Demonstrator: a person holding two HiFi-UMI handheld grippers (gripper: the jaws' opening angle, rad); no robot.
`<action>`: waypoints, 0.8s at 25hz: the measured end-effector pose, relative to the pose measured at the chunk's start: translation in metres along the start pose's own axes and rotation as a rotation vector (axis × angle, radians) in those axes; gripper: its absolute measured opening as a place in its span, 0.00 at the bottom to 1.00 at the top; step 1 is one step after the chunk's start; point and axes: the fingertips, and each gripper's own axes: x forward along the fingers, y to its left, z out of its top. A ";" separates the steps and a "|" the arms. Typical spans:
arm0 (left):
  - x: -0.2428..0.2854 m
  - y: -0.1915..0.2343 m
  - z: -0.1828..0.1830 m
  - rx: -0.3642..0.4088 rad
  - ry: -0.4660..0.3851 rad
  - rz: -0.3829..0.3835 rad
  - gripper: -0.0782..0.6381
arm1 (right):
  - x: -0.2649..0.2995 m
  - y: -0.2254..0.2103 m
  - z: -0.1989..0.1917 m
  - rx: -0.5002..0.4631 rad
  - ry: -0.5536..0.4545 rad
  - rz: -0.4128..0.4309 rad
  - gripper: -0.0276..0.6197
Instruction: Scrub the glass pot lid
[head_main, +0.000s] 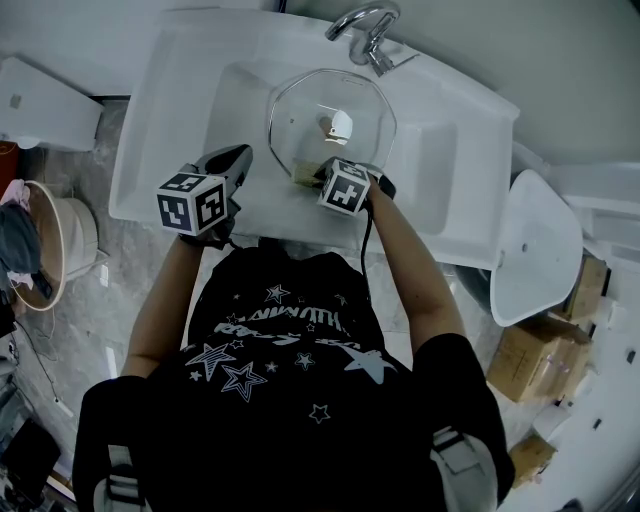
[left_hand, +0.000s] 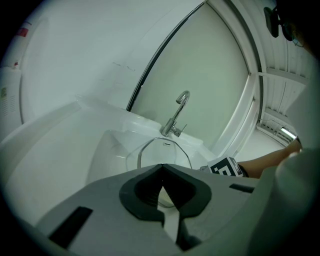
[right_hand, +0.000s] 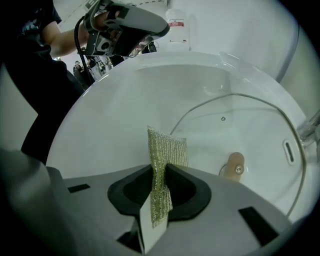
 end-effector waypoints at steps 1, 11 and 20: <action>0.000 0.000 0.000 0.000 0.000 0.000 0.12 | 0.000 0.002 0.000 0.007 0.002 0.016 0.16; 0.001 0.003 0.000 0.000 0.001 -0.007 0.12 | 0.003 0.018 -0.010 0.050 0.042 0.123 0.16; 0.007 0.003 0.006 -0.001 -0.001 -0.019 0.12 | -0.016 0.004 -0.007 0.044 -0.012 0.062 0.15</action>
